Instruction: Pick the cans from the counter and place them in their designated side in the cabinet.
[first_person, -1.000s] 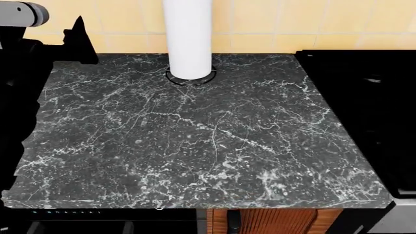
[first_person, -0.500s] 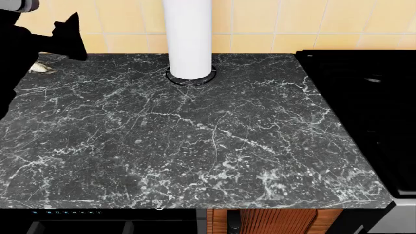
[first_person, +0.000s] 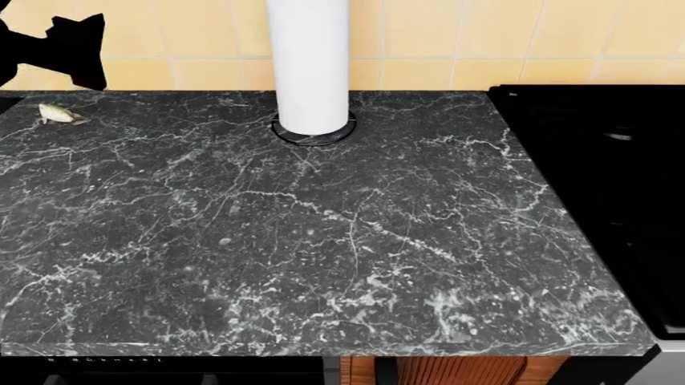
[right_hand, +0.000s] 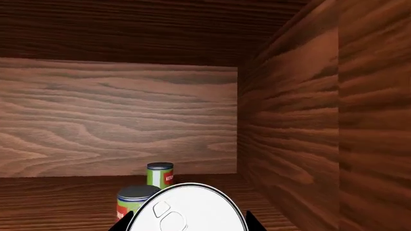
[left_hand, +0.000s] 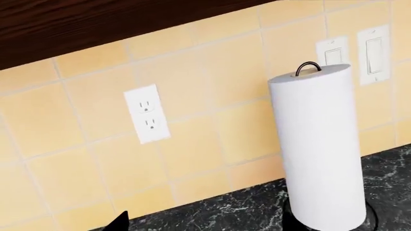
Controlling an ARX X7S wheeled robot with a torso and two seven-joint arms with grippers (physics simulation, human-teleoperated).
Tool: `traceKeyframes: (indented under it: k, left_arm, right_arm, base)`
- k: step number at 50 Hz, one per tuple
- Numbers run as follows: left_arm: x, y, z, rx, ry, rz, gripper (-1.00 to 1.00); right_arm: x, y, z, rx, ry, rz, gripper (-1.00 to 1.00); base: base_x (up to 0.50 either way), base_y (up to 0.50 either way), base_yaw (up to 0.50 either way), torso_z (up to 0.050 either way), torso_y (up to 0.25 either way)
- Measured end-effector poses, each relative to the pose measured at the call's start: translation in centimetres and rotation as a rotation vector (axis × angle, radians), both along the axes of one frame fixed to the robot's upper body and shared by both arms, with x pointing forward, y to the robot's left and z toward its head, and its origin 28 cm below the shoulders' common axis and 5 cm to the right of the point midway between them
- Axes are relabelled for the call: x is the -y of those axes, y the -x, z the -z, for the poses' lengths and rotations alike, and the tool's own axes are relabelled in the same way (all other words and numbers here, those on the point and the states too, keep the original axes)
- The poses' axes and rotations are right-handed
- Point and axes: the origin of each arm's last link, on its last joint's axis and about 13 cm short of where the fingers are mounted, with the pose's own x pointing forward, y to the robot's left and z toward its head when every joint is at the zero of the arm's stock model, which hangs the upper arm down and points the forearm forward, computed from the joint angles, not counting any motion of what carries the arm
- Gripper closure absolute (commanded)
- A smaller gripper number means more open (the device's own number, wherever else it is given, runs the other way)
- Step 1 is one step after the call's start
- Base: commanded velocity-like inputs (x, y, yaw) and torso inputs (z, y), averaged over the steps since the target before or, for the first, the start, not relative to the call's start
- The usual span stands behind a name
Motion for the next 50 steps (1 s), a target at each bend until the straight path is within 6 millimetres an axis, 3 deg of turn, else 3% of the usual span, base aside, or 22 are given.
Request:
traceKeyframes:
  k: [24, 50]
  left_arm:
    - [-0.48, 0.11, -0.38, -0.003, 0.002, -0.01, -1.0]
    - [-0.43, 0.49, -0.32, -0.002, 0.001, -0.011, -1.0]
  right_arm:
    - [-0.01, 0.0, 0.02, -0.003, 0.002, 0.001, 1.0]
    - [0.03, 0.06, -0.05, 0.0, 0.003, 0.006, 1.0]
  base:
    - [0.39, 0.0, 0.0, 0.0, 0.001]
    - [0.0, 0.0, 0.0, 0.0, 0.0]
